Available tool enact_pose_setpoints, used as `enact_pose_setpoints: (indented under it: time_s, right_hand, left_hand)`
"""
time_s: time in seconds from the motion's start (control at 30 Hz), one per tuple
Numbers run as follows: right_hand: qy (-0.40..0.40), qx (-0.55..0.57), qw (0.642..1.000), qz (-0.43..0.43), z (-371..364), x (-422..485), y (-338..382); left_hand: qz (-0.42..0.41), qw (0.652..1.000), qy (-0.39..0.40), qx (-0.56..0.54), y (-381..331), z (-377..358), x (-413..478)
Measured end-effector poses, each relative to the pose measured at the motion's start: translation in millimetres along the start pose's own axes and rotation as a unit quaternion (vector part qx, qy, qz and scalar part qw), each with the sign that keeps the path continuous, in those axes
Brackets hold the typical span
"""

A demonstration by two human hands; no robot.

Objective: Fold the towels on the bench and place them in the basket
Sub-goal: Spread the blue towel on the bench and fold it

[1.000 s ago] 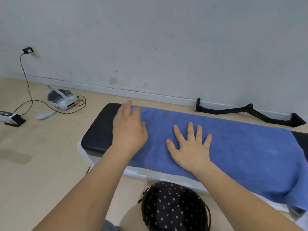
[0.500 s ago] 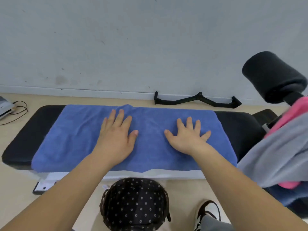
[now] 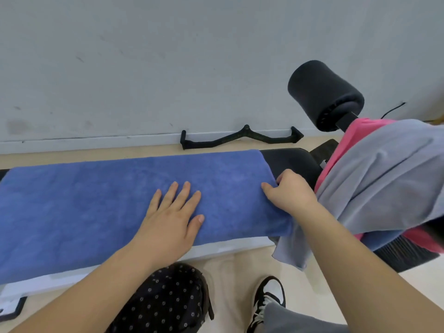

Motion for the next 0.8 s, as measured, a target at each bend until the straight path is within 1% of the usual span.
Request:
enact_pose_setpoints:
  time_s: [0.1, 0.2, 0.33, 0.47, 0.53, 0.57, 0.6, 0.63, 0.67, 0.73, 0.77, 0.8]
  right_hand:
    - [0.042, 0.056, 0.998, -0.004, -1, 3, -4]
    - [0.029, 0.125, 0.992, 0.008, 4, -1, -2]
    - [0.020, 0.239, 0.971, -0.002, 12, -5, -1]
    - [0.055, 0.298, 0.953, -0.013, 18, -13, -5]
    - [0.054, 0.328, 0.943, -0.014, 20, -17, -5]
    - [0.048, 0.340, 0.939, -0.012, 21, -18, -5]
    - [0.046, 0.358, 0.933, -0.013, 22, -20, -4]
    - [0.054, 0.390, 0.919, -0.022, 22, -21, -2]
    - [0.074, 0.439, 0.895, -0.037, 21, -22, 0]
    - [0.132, 0.550, 0.822, -0.069, 20, -25, 7]
    - [0.149, 0.582, 0.796, -0.079, 20, -25, 10]
    - [0.157, 0.594, 0.785, -0.082, 20, -25, 11]
  left_hand:
    - [0.006, 1.000, -0.010, 0.017, -2, -7, 2]
    - [0.013, 1.000, -0.005, 0.010, 0, -5, 4]
    - [0.030, 0.999, 0.015, 0.024, -3, -4, 2]
    - [0.052, 0.997, 0.036, 0.040, -13, 0, 3]
    - [0.071, 0.995, 0.048, 0.048, -29, 7, 10]
    - [0.057, 0.996, 0.041, 0.048, -42, 10, 14]
    - [0.020, 0.999, 0.026, 0.036, -59, 13, 16]
    - [-0.025, 0.999, 0.015, 0.017, -79, 12, 18]
    - [-0.059, 0.998, 0.011, -0.019, -99, 10, 18]
    - [-0.055, 0.992, 0.014, -0.114, -133, 0, 20]
    - [-0.038, 0.988, -0.003, -0.149, -143, -5, 22]
    - [-0.029, 0.982, -0.031, -0.183, -150, -9, 26]
Point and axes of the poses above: each hand's wrist, its own x-axis towards the middle knuckle, its own z-axis out of the back of the hand, y = z × x, the point moved 2 cm from there along x, towards the middle knuckle, and after that the axes turned 15 degrees about -x, right-handed, at the moved point
